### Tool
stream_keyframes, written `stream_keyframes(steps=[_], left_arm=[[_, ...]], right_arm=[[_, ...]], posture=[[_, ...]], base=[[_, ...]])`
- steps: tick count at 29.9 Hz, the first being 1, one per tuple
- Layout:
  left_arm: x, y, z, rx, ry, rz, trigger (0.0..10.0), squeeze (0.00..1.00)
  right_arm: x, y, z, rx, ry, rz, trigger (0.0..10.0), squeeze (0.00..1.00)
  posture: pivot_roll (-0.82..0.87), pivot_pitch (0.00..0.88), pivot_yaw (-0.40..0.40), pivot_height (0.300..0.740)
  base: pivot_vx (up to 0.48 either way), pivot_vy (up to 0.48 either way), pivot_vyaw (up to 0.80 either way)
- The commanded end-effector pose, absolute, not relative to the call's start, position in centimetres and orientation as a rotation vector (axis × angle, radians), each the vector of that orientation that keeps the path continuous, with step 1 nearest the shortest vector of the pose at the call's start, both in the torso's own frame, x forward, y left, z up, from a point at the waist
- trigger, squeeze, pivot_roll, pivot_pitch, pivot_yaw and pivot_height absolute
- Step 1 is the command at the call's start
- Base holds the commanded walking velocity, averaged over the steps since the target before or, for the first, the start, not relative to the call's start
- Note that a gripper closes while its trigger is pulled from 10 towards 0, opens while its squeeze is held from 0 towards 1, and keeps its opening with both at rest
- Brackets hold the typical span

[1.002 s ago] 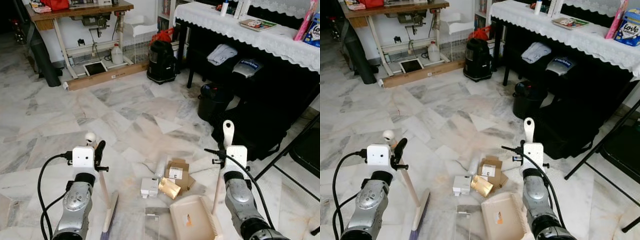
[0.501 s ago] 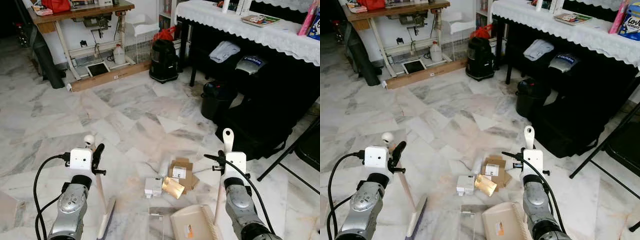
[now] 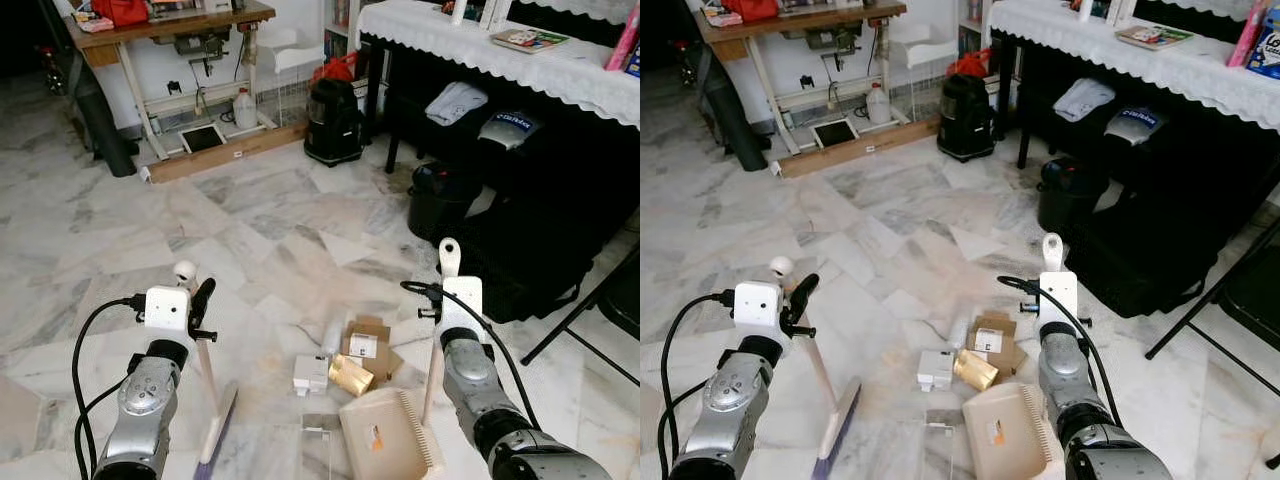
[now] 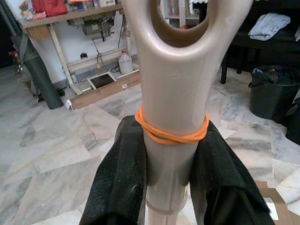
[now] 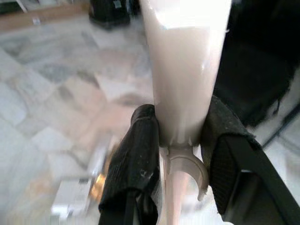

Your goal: Sweep floor

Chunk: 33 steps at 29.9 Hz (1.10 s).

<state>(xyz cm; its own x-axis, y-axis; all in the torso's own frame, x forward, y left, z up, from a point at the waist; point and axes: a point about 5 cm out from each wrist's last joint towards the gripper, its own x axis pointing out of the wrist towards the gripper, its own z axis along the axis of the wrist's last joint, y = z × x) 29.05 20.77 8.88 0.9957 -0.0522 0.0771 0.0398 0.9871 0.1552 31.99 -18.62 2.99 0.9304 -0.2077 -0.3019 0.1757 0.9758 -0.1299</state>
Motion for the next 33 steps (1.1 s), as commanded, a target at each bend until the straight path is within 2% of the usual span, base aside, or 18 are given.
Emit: stream_keyframes(steps=[1, 5, 6, 10, 15, 18, 33], left_arm=[[28.9, 21.5, 10.4, 0.164, -0.125, -0.04, 10.0, 0.0], [28.4, 22.1, 10.3, 0.154, -0.114, -0.023, 10.0, 0.0], [28.2, 22.1, 10.5, 0.135, -0.111, -0.028, 10.0, 0.0], [28.6, 21.7, 10.6, 0.107, -0.077, -0.063, 10.0, 0.0], [29.1, 21.5, 10.2, 0.102, -0.016, -0.075, 10.0, 0.0], [29.2, 21.4, 8.7, 0.122, 0.087, -0.074, 10.0, 0.0], [29.3, 19.7, 6.5, -0.116, 0.18, -0.063, 10.0, 0.0]], right_arm=[[31.9, -18.5, 2.6, -0.046, 0.368, -0.213, 10.0, 0.0], [31.2, -18.6, 1.5, -0.016, 0.456, -0.254, 10.0, 0.0], [31.0, -18.6, 1.1, 0.043, 0.5, -0.283, 10.0, 0.0], [30.8, -18.4, 0.7, 0.022, 0.544, -0.273, 10.0, 0.0], [30.8, -18.3, 0.7, 0.012, 0.548, -0.26, 10.0, 0.0], [31.0, -18.5, 1.0, -0.028, 0.535, -0.245, 10.0, 0.0], [32.0, -17.4, 2.0, -0.079, 0.484, -0.109, 10.0, 0.0]], posture=[[0.11, 0.034, 0.013, 0.74], [0.11, 0.045, 0.012, 0.74], [0.11, 0.035, 0.007, 0.74], [0.11, 0.036, -0.001, 0.74], [0.1, 0.038, -0.003, 0.74], [0.09, 0.04, -0.016, 0.74], [0.05, 0.058, -0.033, 0.74]], base=[[0.0, 0.0, 0.0], [0.0, 0.0, 0.0], [0.0, 0.0, 0.0], [0.0, 0.0, 0.0], [0.0, 0.0, 0.0], [0.0, 0.0, 0.0], [0.0, 0.0, 0.0]])
